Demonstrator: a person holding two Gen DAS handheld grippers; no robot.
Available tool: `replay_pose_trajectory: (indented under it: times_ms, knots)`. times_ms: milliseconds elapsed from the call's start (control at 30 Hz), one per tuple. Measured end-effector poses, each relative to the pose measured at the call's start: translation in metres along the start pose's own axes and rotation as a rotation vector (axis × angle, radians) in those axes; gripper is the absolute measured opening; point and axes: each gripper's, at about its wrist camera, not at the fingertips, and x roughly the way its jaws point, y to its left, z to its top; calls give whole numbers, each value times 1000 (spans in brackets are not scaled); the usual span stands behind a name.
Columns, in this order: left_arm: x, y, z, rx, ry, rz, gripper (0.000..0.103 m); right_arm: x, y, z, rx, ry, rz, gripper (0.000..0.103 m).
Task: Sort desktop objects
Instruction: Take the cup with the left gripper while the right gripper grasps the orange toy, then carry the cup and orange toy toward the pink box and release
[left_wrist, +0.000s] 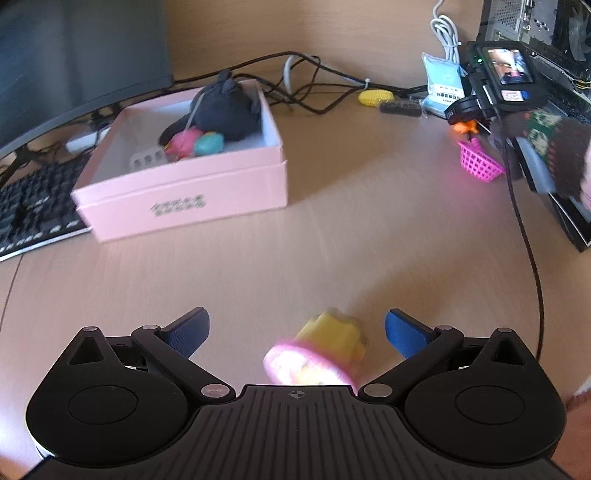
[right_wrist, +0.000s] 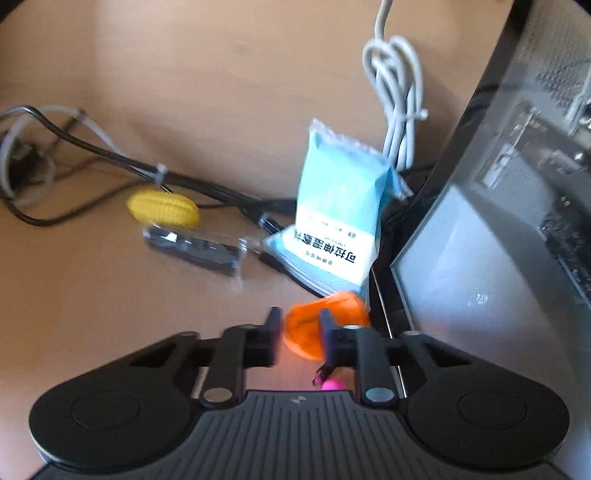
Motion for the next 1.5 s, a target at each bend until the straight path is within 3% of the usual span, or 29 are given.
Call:
replay_pose_trajectory:
  times_ms: [67, 233, 533, 600, 667, 733, 833, 967, 1033, 1067, 1100, 1200, 1300, 1500]
  knots:
    - [-7, 4, -7, 20, 2, 18, 103, 7, -6, 2, 11, 3, 3, 6]
    - [-6, 3, -13, 48, 7, 1, 103, -33, -16, 6, 76, -66, 95, 5]
    - [9, -19, -16, 133, 0, -53, 103, -170, 27, -42, -101, -197, 454, 6]
    - [11, -21, -16, 140, 0, -55, 103, -182, 37, -55, -126, -181, 508, 14]
    - [12, -20, -15, 135, -2, -58, 103, -188, 41, -67, -136, -163, 536, 35]
    - [13, -20, -15, 138, -8, -52, 103, -194, 43, -80, -158, -150, 540, 49]
    - [12, -20, -19, 167, -20, -30, 103, -195, 39, -95, -170, -117, 547, 55]
    - [13, -21, -24, 166, -16, -41, 102, -203, 39, -111, -197, -102, 566, 79]
    - [13, -23, -26, 172, -32, -33, 94, -207, 43, -114, -210, -105, 571, 82]
    - [13, -24, -25, 170, -34, -32, 85, -208, 46, -114, -212, -103, 577, 83]
    - [14, -23, -25, 163, -31, -32, 70, -208, 47, -114, -215, -102, 583, 83]
    - [16, -21, -25, 134, -39, -19, 69, -213, 55, -114, -241, -111, 600, 85]
    - [13, -18, -26, 121, -58, -16, 60, -217, 64, -113, -274, -120, 620, 86]
    - [-2, 3, -31, 90, -80, 38, 60, -223, 89, -108, -331, -126, 683, 87]
